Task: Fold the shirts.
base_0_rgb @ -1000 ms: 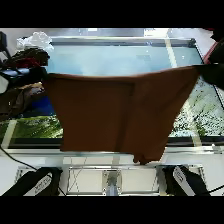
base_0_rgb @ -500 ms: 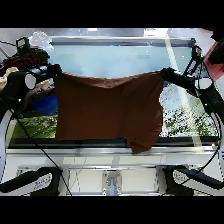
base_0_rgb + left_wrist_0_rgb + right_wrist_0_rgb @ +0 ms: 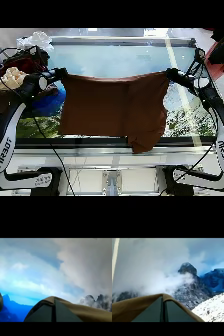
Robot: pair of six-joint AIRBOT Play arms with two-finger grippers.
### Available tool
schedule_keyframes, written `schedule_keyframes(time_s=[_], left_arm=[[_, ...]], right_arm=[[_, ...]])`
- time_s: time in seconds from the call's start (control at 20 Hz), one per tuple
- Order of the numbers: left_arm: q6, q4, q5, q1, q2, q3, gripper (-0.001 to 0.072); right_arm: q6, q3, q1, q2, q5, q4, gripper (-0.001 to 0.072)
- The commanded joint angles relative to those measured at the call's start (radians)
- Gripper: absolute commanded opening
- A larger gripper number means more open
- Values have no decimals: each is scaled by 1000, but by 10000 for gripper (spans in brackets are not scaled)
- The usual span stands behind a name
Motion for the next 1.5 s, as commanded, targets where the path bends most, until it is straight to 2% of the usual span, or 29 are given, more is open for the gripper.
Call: schedule_keyframes(time_s=[0.0, 0.05, 0.1, 0.15, 0.2, 0.35, 0.45, 0.55, 0.65, 0.7, 0.85, 0.95, 1.1, 1.3, 1.45], left_arm=[[-55, 0, 150, 0, -51, 0, 15], [-59, -8, 197, 0, -67, 5, 19], [-67, -42, 227, 0, -80, 19, 144], [-75, -66, 241, 0, -84, 40, 466], [-77, -79, 230, 3, -82, 72, 612], [-68, -67, 69, 16, -54, 204, 607], [13, -45, -39, 23, 16, 234, 606], [117, -43, -191, 23, 104, 233, 606], [200, -40, -352, 23, 179, 224, 607], [217, -40, -401, 23, 216, 210, 606], [220, -41, -454, 23, 308, 157, 606], [219, -51, -480, 23, 349, 127, 606], [218, -64, -538, 23, 363, 119, 607], [220, -93, -540, 23, 363, 119, 606], [220, -100, -540, 23, 363, 119, 606]], right_arm=[[0, 1, -1, -83, -65, 40, 24], [0, 1, 3, -104, -100, 70, 36], [0, 2, 5, -117, -148, 102, 248], [0, 3, 4, -117, -181, 150, 414], [0, 18, -8, -116, -168, 163, 414], [0, 108, -104, -101, 76, 140, 414], [35, 127, -208, -58, 296, 89, 413], [78, 108, -311, -15, 623, -78, 412], [98, -12, -367, 45, 789, -249, 413], [98, -112, -393, 91, 796, -293, 413], [92, -410, -468, 219, 729, -280, 419], [93, -544, -509, 264, 730, -253, 529], [73, -673, -527, 273, 675, -153, 529], [-16, -768, -526, 273, 557, 70, 528], [-30, -780, -517, 273, 558, 98, 517]])
